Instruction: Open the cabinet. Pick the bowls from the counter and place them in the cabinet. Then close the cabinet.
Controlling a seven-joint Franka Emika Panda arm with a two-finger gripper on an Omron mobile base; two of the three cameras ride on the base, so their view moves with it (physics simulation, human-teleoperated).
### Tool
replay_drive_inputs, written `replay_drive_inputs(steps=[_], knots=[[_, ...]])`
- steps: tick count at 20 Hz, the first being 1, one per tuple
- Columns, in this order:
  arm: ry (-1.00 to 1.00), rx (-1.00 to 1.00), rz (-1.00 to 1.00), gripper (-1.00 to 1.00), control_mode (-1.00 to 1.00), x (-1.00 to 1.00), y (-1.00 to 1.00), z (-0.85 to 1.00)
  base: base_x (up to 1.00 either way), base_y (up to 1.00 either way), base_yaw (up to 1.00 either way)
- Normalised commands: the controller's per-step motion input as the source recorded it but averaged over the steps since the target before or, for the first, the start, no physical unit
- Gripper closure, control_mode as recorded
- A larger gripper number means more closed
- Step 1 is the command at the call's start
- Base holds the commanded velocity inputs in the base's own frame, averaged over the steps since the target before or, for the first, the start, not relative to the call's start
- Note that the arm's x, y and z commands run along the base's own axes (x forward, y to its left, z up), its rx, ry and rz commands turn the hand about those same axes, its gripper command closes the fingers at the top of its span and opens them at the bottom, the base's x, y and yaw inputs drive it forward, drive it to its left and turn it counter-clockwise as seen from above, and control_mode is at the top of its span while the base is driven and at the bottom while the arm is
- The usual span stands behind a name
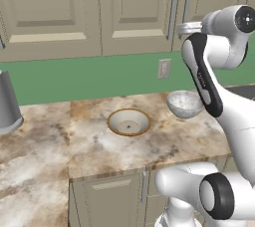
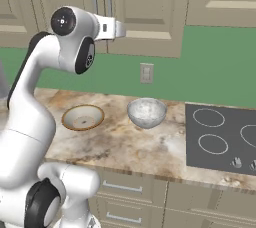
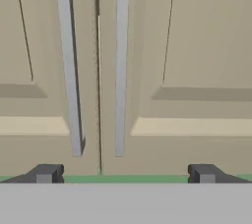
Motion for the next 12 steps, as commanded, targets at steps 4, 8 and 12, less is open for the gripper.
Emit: replay_drive_inputs(steps=[4, 8, 12], knots=[[0.00, 0.00, 0.00, -1.00, -1.00, 0.34, 0.07, -0.16, 0.00, 0.00, 0.00], [0.00, 0.01, 0.00, -1.00, -1.00, 0.40, 0.02, -0.19, 0.00, 0.00, 0.00], [0.00, 0.01, 0.00, -1.00, -1.00, 0.49, 0.00, -0.16, 0.00, 0.00, 0.00]])
